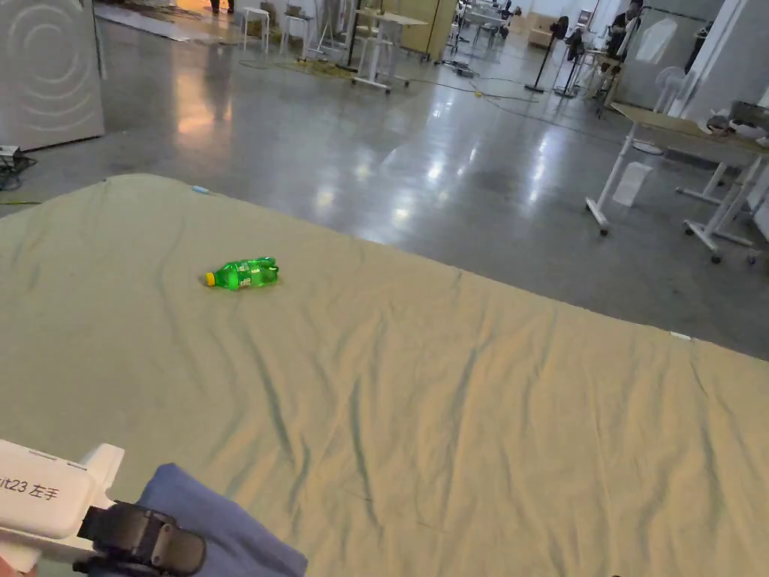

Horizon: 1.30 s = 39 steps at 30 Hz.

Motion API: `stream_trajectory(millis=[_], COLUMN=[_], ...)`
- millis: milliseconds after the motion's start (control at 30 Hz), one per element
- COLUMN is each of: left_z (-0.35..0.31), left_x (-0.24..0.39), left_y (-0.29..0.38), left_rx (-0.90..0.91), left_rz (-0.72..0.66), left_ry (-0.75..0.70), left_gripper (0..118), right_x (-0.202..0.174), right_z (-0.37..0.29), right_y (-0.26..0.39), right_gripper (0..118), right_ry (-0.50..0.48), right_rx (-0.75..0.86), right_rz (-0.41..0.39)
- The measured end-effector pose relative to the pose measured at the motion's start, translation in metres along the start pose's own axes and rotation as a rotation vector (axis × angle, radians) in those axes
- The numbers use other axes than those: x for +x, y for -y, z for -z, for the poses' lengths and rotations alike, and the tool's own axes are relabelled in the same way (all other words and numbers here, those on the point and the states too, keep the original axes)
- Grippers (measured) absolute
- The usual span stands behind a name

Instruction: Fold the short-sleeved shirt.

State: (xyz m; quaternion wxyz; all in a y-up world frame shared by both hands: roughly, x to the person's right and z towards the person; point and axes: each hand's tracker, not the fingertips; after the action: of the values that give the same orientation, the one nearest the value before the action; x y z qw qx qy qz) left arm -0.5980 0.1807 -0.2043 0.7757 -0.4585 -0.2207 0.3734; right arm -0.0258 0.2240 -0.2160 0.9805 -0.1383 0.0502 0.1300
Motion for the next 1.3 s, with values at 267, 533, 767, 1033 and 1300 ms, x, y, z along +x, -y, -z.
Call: stream_trajectory(millis=[267, 533, 767, 1033, 1300], left_z=[-0.095, -0.126, -0.104, -0.116, -0.118], left_x=[-0.059, -0.094, -0.062, -0.066, -0.029], left_y=[-0.064, -0.077, -0.046, -0.060, -0.078], left_rx=[0.024, -0.044, -0.057, -0.044, 0.201], left_rz=[-0.028, -0.067, -0.113, 0.018, 0.220], left_ry=[-0.212, -0.547, -0.672, -0.943, -1.185], left_gripper=[22, 22, 26, 55, 60], right_x=[0.025, 0.023, 0.018, 0.022, 0.027], right_z=[0.003, -0.001, -0.004, -0.006, -0.009], right_y=[-0.042, -0.033, -0.023, -0.021, -0.017], right_gripper=[0, 0, 0, 0, 0], right_ry=[0.055, 0.063, 0.051, 0.051, 0.046], right_rx=[0.089, 0.062, 0.041, 0.032, 0.032], right_rz=[0.038, 0.064, 0.051, 0.060, 0.079])
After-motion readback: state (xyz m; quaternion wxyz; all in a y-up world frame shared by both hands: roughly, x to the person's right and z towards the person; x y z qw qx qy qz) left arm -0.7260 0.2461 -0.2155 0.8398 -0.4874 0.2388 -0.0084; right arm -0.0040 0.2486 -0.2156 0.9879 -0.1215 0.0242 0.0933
